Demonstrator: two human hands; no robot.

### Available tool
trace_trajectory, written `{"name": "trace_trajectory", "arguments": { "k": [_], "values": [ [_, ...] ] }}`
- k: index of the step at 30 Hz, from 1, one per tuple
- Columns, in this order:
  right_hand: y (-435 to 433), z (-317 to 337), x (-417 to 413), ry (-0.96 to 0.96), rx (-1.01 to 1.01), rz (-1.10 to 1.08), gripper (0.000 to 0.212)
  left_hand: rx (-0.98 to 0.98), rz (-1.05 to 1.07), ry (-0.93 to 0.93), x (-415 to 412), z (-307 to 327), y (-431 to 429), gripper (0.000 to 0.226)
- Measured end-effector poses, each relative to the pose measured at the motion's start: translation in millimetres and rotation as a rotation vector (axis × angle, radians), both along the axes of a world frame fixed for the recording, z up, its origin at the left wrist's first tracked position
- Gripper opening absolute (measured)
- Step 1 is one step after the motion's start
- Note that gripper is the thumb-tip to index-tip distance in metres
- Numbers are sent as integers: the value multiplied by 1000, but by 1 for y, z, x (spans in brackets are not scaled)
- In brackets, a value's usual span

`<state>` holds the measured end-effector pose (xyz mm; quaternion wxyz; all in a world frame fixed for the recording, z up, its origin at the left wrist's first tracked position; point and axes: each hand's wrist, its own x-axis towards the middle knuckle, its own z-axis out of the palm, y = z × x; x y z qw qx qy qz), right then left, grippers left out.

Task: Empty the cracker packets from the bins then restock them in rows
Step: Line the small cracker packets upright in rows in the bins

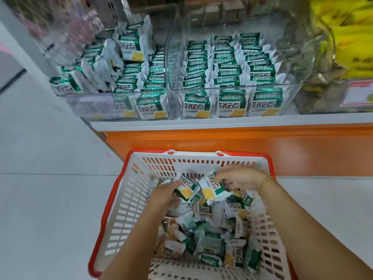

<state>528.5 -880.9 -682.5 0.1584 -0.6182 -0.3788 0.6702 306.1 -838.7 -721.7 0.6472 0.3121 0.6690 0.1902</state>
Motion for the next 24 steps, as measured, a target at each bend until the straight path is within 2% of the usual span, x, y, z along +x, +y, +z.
{"name": "trace_trajectory", "arguments": {
  "k": [1, 2, 5, 6, 8, 11, 14, 19, 22, 24],
  "values": [
    [1, 16, -1, 59, 23, 20, 22, 64, -26, 16, -2, 12, -2, 26],
    [3, 31, -4, 70, 49, 34, 19, 125, -46, 27, -4, 25, -5, 26],
    [6, 63, -19, -20, 215, 159, 44, 188, -157, -39, -14, 57, -9, 21],
    [6, 72, -26, -42, 259, 205, 46, 183, -195, -79, -17, 67, -10, 24],
    [6, 86, -38, -53, 327, 250, 36, 175, -242, -151, -23, 88, -11, 37],
    [8, 101, -49, -82, 425, 205, 18, 173, -287, -240, -31, 117, -10, 48],
    [10, 115, -63, -40, 505, 82, 16, 178, -364, -284, -47, 150, -6, 50],
    [6, 140, -96, -6, 617, -117, 27, 221, -480, -233, -73, 199, 0, 53],
    [7, 151, -108, 39, 652, -184, 55, 248, -484, -244, -85, 220, 10, 63],
    [10, 154, -111, 60, 653, -198, 72, 288, -461, -263, -89, 231, 18, 56]
  ]
}}
